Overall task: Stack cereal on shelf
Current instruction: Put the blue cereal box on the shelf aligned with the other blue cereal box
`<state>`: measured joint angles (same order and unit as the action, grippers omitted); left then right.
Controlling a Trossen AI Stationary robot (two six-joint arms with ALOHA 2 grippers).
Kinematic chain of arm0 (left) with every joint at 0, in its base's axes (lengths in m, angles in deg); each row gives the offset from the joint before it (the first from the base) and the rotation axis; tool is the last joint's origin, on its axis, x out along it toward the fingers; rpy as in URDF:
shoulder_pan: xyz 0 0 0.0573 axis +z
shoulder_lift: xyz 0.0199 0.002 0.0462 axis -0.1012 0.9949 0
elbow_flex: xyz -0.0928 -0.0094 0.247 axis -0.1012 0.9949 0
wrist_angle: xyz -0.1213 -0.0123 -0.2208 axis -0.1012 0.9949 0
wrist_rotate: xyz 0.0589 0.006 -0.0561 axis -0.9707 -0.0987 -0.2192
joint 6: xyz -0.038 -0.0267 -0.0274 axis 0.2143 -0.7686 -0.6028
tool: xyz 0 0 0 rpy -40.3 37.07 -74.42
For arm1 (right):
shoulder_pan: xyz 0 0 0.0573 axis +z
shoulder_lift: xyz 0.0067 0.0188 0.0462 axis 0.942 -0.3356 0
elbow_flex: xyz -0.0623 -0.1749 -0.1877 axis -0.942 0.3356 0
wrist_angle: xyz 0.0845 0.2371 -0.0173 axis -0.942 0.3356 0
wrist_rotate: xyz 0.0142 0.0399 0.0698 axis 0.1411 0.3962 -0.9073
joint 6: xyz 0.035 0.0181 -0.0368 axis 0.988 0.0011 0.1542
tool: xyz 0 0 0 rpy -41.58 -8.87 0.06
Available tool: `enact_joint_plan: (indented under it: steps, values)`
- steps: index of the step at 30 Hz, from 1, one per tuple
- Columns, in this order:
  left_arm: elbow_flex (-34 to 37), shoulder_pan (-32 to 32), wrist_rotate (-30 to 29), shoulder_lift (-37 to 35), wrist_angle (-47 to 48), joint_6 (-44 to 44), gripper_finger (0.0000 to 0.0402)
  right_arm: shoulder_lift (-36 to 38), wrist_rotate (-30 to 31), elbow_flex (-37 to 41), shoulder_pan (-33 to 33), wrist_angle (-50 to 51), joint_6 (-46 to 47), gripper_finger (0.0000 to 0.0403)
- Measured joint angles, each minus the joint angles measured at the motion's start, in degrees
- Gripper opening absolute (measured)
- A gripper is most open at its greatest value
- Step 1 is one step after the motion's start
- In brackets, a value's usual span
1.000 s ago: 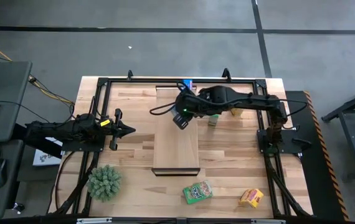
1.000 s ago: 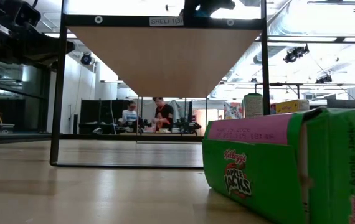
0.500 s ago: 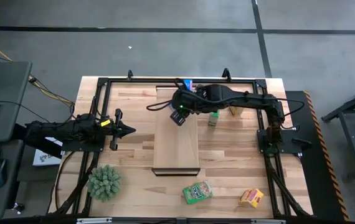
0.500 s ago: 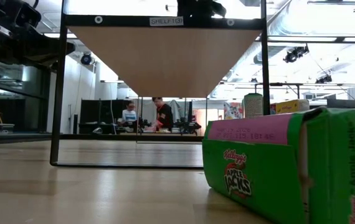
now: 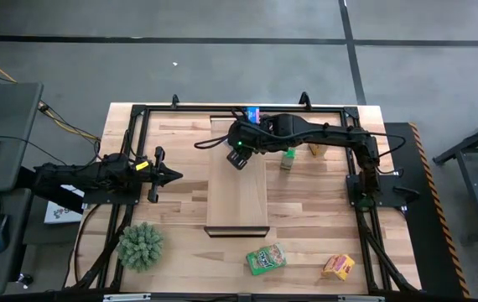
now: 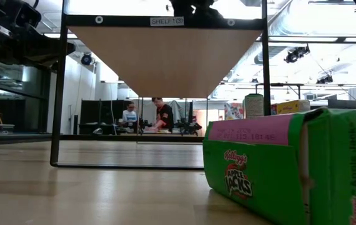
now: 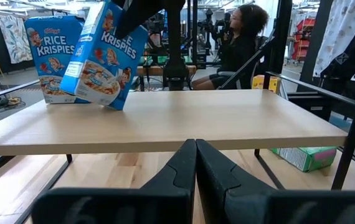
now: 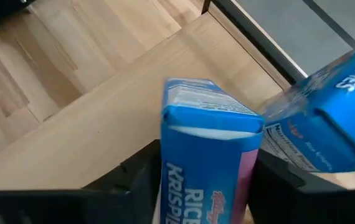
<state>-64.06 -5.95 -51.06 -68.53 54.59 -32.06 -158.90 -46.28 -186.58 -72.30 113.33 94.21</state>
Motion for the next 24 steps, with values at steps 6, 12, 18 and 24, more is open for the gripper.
enact_joint_plan:
  steps: [6,12,18,24]
  values:
    - [0.0,0.0,0.0,0.0,0.0,0.0,0.0003,0.1,0.7,0.0,0.0,-2.2,-1.4,0.0255]
    - [0.0,0.0,0.0,0.0,0.0,0.0,0.0003,0.2,4.8,0.0,-0.1,-3.2,-2.8,0.0284]
    - [0.0,0.0,0.0,0.0,0.0,0.0,0.0003,0.3,4.4,-1.7,-0.4,-3.2,-6.0,0.0283]
    - [0.0,0.0,0.0,0.0,0.0,0.0,0.0003,0.5,3.1,-5.8,1.6,0.2,-7.4,0.0282]
